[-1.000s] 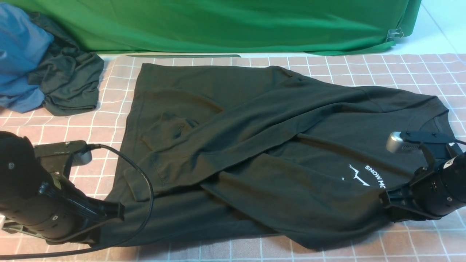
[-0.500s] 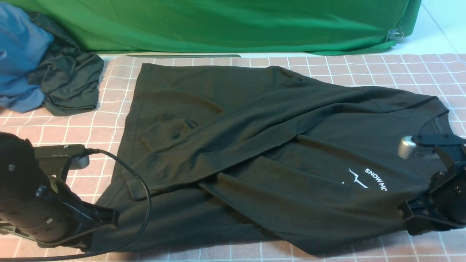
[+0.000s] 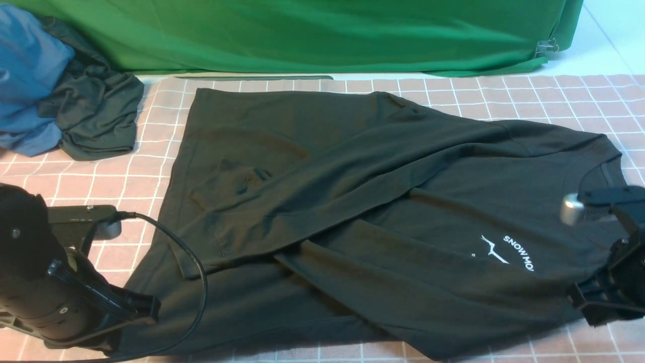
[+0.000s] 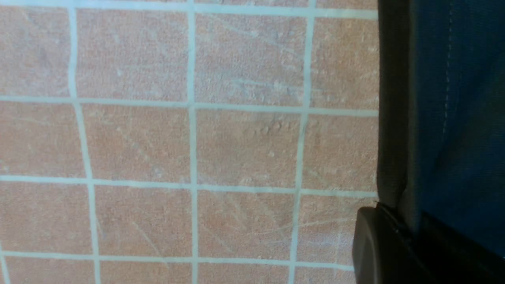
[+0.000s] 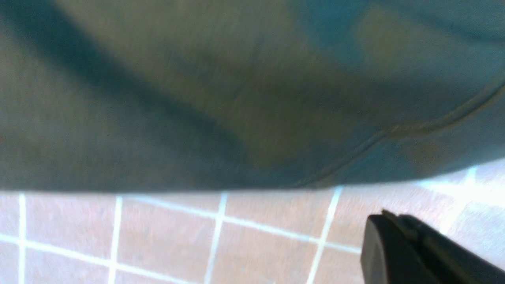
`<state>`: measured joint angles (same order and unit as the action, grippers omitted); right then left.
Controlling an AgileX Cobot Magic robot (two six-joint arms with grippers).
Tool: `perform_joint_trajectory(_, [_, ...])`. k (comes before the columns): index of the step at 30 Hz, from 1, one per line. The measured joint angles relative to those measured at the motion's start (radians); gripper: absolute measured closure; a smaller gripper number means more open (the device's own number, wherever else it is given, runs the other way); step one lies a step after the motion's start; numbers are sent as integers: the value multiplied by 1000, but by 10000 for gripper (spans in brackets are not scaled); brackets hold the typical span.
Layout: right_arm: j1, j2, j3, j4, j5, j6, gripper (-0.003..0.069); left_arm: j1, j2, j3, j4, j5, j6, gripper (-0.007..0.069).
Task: Fold a long-sleeved shirt over a pink coffee tablecloth.
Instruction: 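Grasp the near edge of the shirt at its hem and shoulder corners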
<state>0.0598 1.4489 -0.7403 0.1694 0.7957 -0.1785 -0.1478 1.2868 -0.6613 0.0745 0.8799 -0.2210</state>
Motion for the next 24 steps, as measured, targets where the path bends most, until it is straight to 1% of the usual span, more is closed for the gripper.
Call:
perform_joint_trajectory(3, [0, 0, -22, 26, 28, 26, 620, 0, 0, 0, 0, 2, 0, 593])
perform_joint_trajectory(7, [12, 0, -22, 109, 103, 4, 614, 0, 0, 0, 0, 3, 0, 593])
perform_joint_trajectory(8, [31, 0, -18, 128, 123, -9, 583, 0, 0, 0, -1, 3, 0, 593])
perform_joint_trajectory(10, [60, 0, -9, 137, 113, -13, 508, 0, 0, 0, -2, 3, 0, 593])
perform_joint_trajectory(12, [96, 0, 4, 140, 85, -17, 400, 0, 0, 0, -5, 1, 0, 593])
perform_joint_trajectory(13, [113, 0, 9, 140, 71, -17, 363, 0, 0, 0, -5, 1, 0, 593])
perform_joint_trajectory(14, [139, 1, 13, 141, 48, -16, 282, 0, 0, 0, -7, -2, 0, 593])
perform_joint_trajectory(16, [178, 11, 18, 145, 19, -4, 197, 0, 0, 0, -9, -7, 0, 593])
perform_joint_trajectory(17, [191, 22, 18, 146, 14, 2, 169, 0, 0, 0, -10, -8, 0, 593])
perform_joint_trajectory(19, [202, 55, 19, 149, 5, 12, 136, 0, 0, 0, -12, -10, 0, 593])
perform_joint_trajectory(22, [206, 113, 19, 149, -32, 35, 109, 0, 0, 0, -14, -10, 0, 593])
perform_joint_trajectory(24, [206, 135, 19, 144, -64, 46, 105, 0, 0, 0, -15, -10, 0, 593])
